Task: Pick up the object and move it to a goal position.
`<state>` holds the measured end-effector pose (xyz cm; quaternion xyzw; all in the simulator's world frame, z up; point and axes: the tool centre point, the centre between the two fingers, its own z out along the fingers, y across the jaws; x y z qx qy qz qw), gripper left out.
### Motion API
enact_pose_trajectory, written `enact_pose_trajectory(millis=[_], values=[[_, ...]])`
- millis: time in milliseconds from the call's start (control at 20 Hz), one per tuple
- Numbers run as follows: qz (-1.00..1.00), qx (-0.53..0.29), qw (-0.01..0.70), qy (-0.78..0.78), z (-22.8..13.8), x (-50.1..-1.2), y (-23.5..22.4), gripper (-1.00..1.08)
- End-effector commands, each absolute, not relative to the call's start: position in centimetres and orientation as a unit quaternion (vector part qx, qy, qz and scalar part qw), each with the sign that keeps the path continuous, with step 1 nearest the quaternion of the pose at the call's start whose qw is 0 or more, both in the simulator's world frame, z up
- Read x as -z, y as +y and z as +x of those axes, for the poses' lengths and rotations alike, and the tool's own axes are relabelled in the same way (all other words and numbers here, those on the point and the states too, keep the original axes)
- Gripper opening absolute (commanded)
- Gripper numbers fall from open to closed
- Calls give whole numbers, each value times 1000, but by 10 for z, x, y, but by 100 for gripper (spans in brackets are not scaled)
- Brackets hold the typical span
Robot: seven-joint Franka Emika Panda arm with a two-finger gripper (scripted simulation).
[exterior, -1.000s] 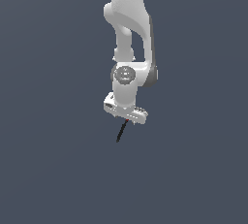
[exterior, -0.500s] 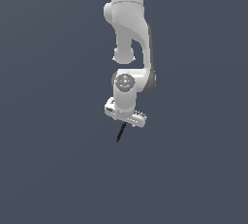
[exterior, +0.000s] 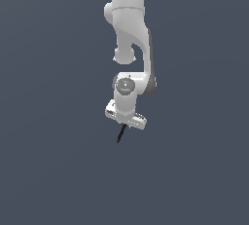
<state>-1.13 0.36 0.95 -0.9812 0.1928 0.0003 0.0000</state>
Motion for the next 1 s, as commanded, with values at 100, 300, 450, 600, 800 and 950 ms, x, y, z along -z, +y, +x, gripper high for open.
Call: enact_pose_trajectory(millis=[100,300,450,600,800,950], values=[[-981,0,0,193,-11,-8,4,-100],[-981,0,0,193,-11,-9,3,-100],[-981,0,0,193,-11,-12,3,-100],[-981,0,0,193,-12,-19,2,-100],[-981,0,0,193,-12,-38,-1,-100],[-981,0,0,193,-13,-58,-5,-100]])
